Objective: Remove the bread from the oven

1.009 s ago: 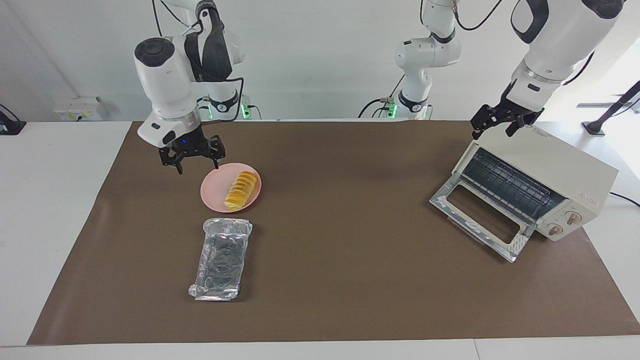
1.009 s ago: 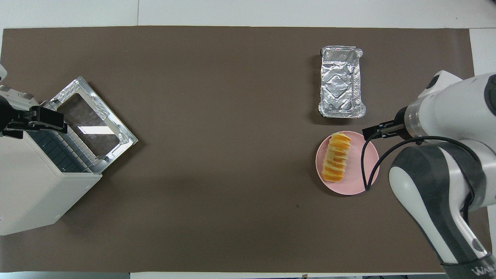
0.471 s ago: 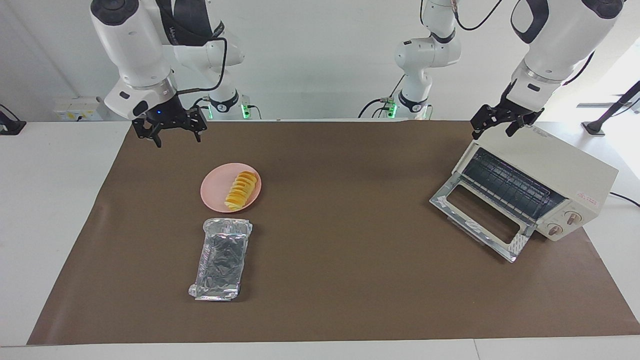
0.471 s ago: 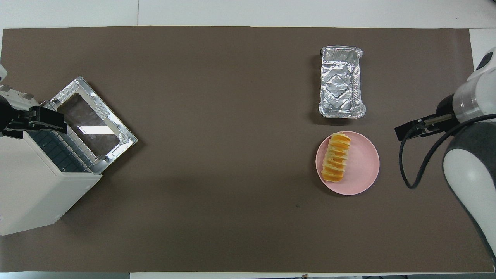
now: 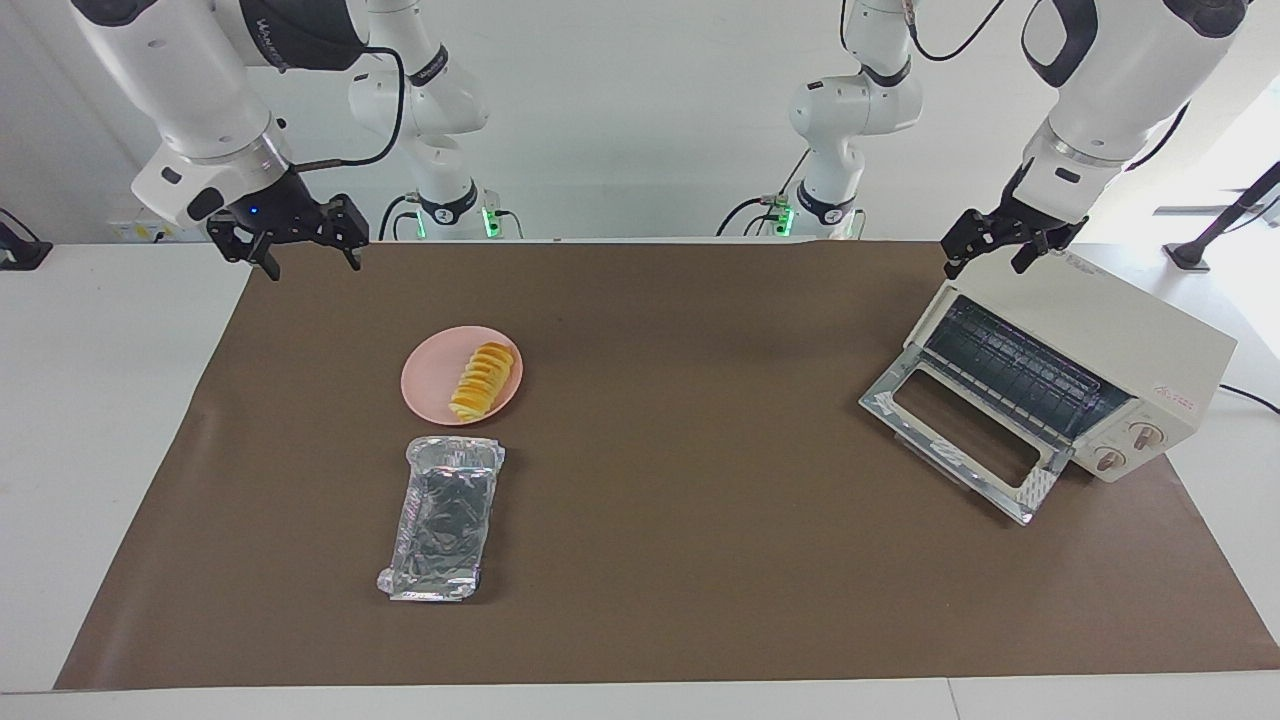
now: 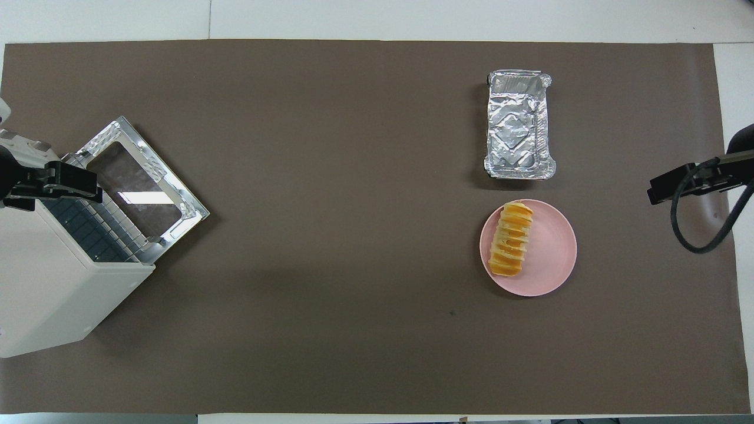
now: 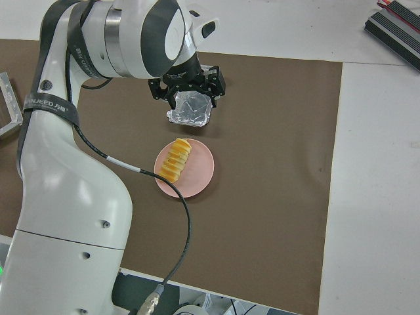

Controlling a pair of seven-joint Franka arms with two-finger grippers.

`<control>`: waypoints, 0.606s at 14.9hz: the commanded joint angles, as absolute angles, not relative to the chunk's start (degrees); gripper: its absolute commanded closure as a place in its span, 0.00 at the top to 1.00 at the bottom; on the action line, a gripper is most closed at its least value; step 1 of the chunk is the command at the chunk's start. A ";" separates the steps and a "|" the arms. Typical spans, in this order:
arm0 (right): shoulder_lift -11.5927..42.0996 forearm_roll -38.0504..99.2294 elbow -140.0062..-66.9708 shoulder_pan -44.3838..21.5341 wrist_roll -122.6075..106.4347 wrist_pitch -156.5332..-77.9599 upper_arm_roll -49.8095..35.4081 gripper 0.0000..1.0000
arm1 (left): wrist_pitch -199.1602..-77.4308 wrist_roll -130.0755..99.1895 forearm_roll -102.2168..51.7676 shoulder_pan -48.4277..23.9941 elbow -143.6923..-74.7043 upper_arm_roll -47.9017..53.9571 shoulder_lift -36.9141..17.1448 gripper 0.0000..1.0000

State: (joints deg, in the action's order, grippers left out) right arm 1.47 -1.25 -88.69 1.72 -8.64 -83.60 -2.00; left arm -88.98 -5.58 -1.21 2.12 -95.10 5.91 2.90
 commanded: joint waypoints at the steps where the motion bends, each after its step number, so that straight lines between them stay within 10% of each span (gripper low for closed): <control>1: 1.76 -0.53 -88.07 2.64 -9.32 -83.85 -2.90 1.00 | -88.59 -5.54 -2.02 2.37 -95.45 5.71 3.69 1.00; 9: 0.70 -0.35 -87.71 3.87 -9.23 -84.81 -2.90 1.00 | -88.68 -5.54 -2.02 2.37 -95.45 5.71 3.69 1.00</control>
